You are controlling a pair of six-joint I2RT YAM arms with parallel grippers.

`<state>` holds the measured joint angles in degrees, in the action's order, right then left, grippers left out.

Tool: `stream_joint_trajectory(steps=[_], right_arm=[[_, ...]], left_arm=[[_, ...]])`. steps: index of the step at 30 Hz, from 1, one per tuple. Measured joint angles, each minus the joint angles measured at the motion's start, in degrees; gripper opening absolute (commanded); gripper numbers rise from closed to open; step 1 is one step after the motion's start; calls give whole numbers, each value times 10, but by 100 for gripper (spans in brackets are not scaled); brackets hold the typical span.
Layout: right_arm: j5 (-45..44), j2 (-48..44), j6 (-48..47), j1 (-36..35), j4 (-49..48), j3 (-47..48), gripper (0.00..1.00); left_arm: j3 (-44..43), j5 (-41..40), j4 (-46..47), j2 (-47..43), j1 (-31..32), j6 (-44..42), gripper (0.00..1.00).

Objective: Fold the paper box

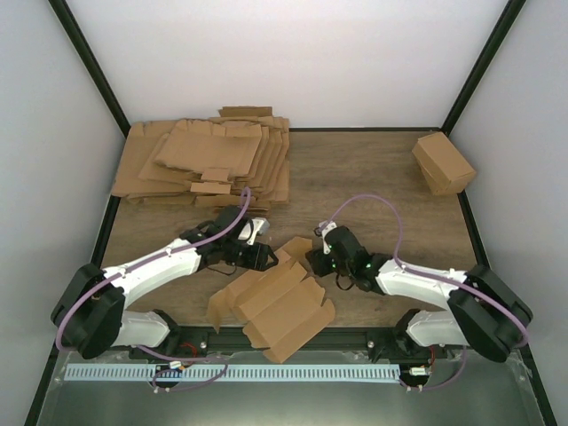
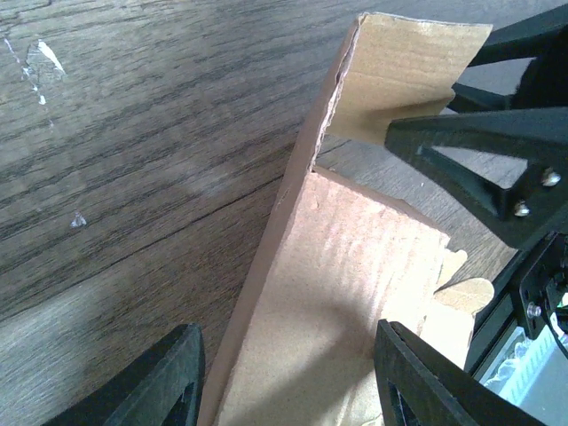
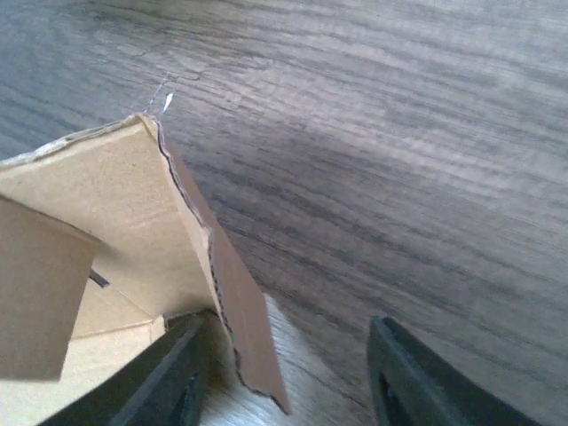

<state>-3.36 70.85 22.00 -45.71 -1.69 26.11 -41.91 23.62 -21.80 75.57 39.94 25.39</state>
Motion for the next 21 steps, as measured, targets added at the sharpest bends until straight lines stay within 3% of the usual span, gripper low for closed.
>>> stream_joint_trajectory(steps=[2, 6, 12, 21], right_arm=[[20, 21, -17, 6, -2, 9, 26], [59, 42, -45, 5, -6, 27, 3], [80, 36, -68, 6, -7, 32, 1], [65, 0, -94, 6, -71, 18, 1]], left_arm=[[-1, 0, -1, 1, 0, -1, 55], [-3, 0, -5, 1, 1, -3, 55], [-8, 0, -17, 1, 2, -9, 55], [-54, -27, -41, 0, 0, -17, 66]])
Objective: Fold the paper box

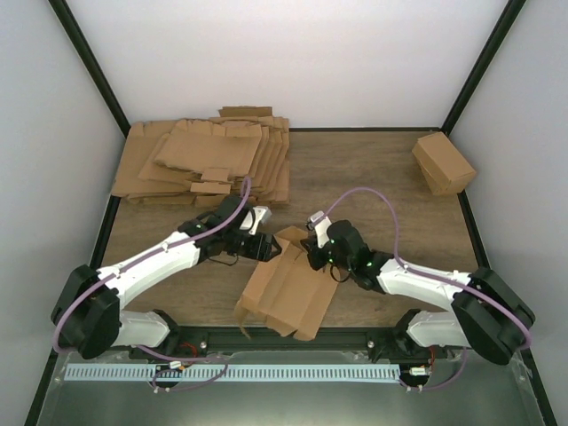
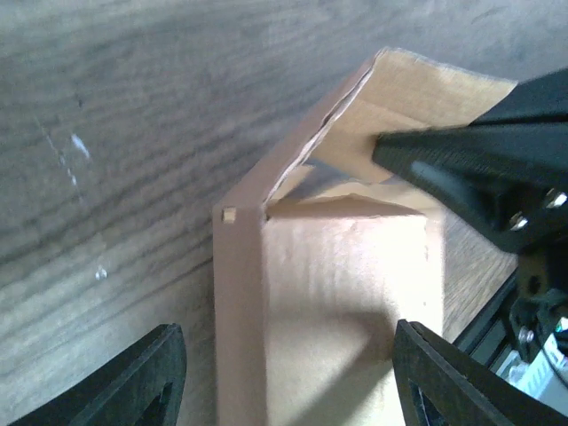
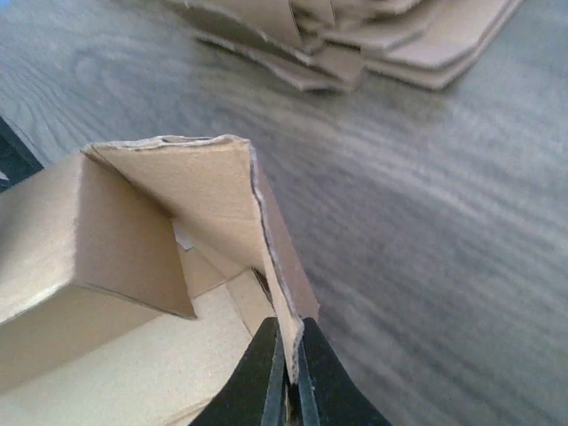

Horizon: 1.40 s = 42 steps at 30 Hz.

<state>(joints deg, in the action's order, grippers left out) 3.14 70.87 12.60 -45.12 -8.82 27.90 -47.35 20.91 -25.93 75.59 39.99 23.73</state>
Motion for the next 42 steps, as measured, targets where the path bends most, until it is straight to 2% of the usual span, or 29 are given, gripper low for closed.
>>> stream_joint_trajectory(steps=[3, 12, 19, 27, 32, 42], right_arm=[[-2, 13, -15, 0, -36, 6, 1], [-12, 50, -22, -16, -31, 70, 1], [-52, 59, 33, -57, -14, 60, 1], [-109, 84, 67, -81, -78, 21, 1], [-122, 88, 37, -82, -88, 18, 4], [-124, 70, -93, -83, -79, 7, 7]], left_arm=[[-26, -9, -6, 1, -2, -4, 66], [-37, -31, -8, 10, -11, -7, 64], [0, -36, 15, 6, -13, 13, 63], [30, -21, 44, 7, -13, 27, 63], [30, -14, 48, 11, -13, 26, 63], [30, -17, 40, 30, -14, 15, 61]])
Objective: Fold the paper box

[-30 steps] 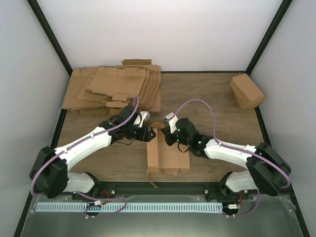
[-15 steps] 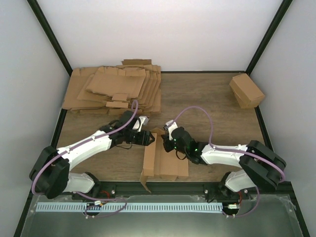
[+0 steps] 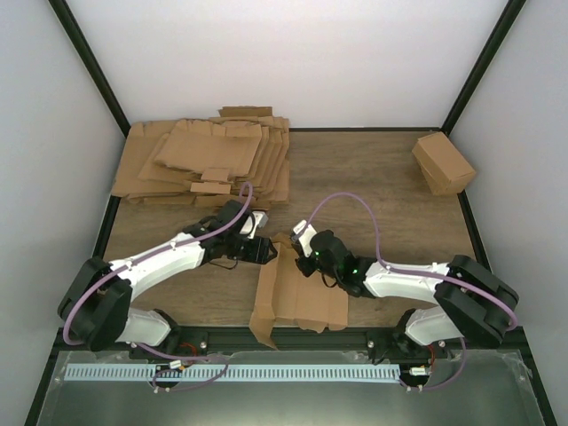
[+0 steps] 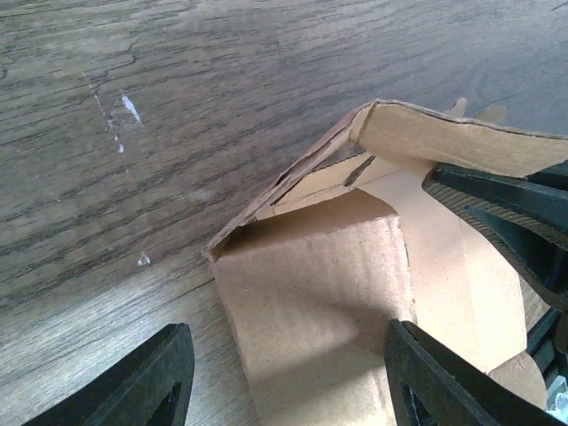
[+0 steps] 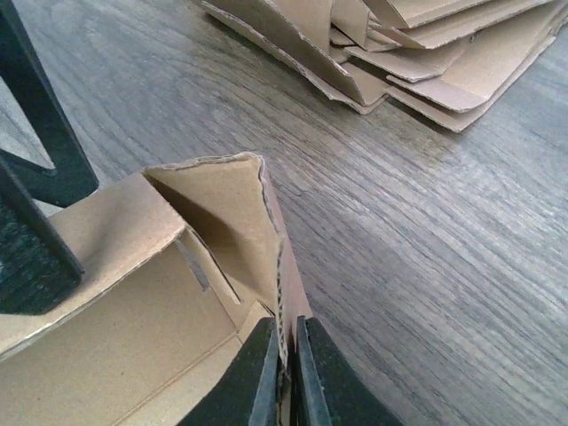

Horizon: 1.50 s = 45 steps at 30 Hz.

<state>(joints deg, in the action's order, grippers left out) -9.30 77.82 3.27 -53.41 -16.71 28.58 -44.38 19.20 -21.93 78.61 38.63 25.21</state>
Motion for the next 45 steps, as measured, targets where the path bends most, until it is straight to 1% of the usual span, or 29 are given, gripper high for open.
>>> stream_joint_trajectory(steps=[6, 9, 13, 16, 21, 25, 29, 33, 38, 43, 45], right_arm=[[3, -7, -29, 0, 11, 0, 7], [2, -16, -28, 0, 13, 0, 5], [-7, -24, -28, 0, 20, -1, 3], [-13, -31, -24, 0, 21, -1, 3], [-13, -46, -17, 0, 9, -7, 2], [-12, -46, -9, 0, 7, -9, 2], [-10, -53, -4, 0, 7, -24, 2], [-9, -55, 2, 0, 3, -25, 2], [-10, -55, 5, 0, 3, -25, 2], [-10, -55, 9, 0, -4, -25, 2], [-10, -55, 9, 0, -5, -25, 2]], left_arm=[[-1, -1, 0, 1, 0, -1, 61], [-1, 3, -1, 1, 0, 0, 65], [-3, 19, -4, -1, 0, 2, 74], [-3, 36, -11, -15, 0, 5, 76], [-1, 58, -13, -34, 2, 6, 76], [19, 66, -13, -38, 2, 11, 75], [23, 75, -12, -38, 2, 16, 77], [23, 87, -14, -38, 2, 16, 84], [21, 106, -19, -38, 3, 12, 83], [19, 119, -33, -38, 3, 5, 85], [16, 124, -35, -39, 4, 2, 82]])
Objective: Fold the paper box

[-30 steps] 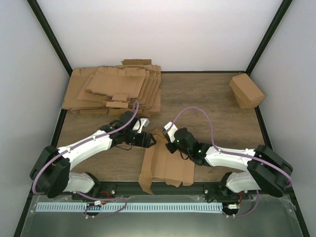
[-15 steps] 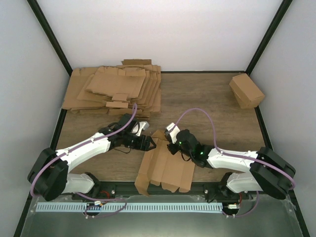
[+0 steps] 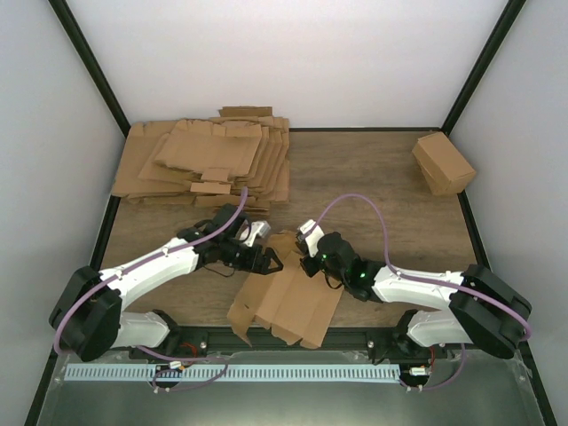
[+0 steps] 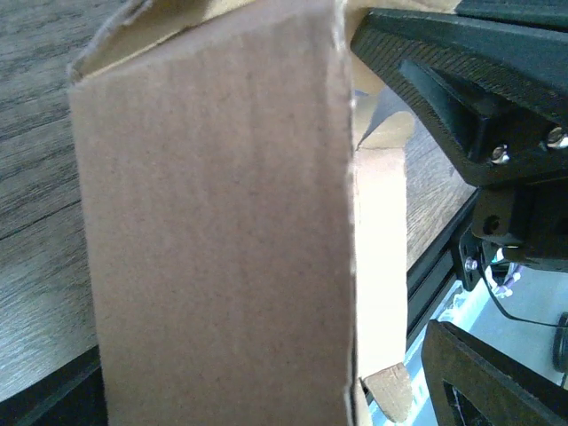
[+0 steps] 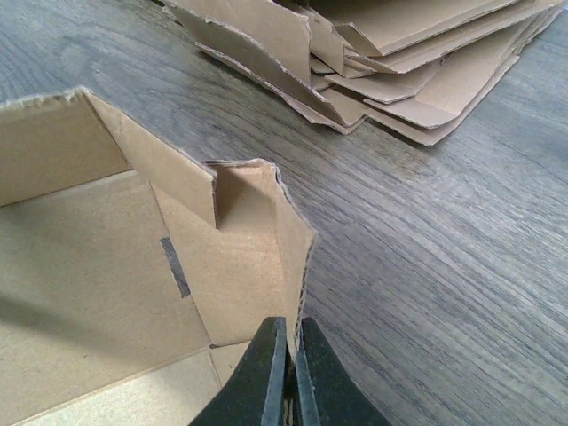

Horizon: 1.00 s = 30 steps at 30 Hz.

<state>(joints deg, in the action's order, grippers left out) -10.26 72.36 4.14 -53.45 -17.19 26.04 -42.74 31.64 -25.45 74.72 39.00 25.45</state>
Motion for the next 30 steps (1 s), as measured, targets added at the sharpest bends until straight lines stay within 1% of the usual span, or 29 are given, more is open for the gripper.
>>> stream_joint_trajectory(steps=[2, 7, 12, 16, 18, 20, 27, 28, 30], right_arm=[[0, 0, 0, 0, 0, 0, 2], [2, 0, 2, 0, 0, 0, 2], [7, 0, 2, 0, 0, 0, 2], [9, -10, 13, 0, 10, 0, 2], [11, -19, 21, 0, 17, 0, 3], [13, -28, 31, 0, 18, 0, 3], [15, -31, 50, 0, 20, 0, 2], [15, -29, 50, 0, 20, 0, 2], [16, -27, 50, 0, 22, 0, 2]], left_arm=[[-3, 2, -4, -3, 0, -2, 80], [-23, -9, -31, -5, 0, -9, 80], [-47, -29, -64, -4, 0, -22, 70], [-75, -61, -95, 4, 6, -32, 69], [-97, -92, -119, 9, 17, -35, 68], [-126, -137, -148, 15, 41, -38, 65], [-218, -311, -235, 57, 158, -32, 48], [-225, -337, -245, 67, 173, -29, 47], [-236, -391, -269, 90, 201, -21, 48]])
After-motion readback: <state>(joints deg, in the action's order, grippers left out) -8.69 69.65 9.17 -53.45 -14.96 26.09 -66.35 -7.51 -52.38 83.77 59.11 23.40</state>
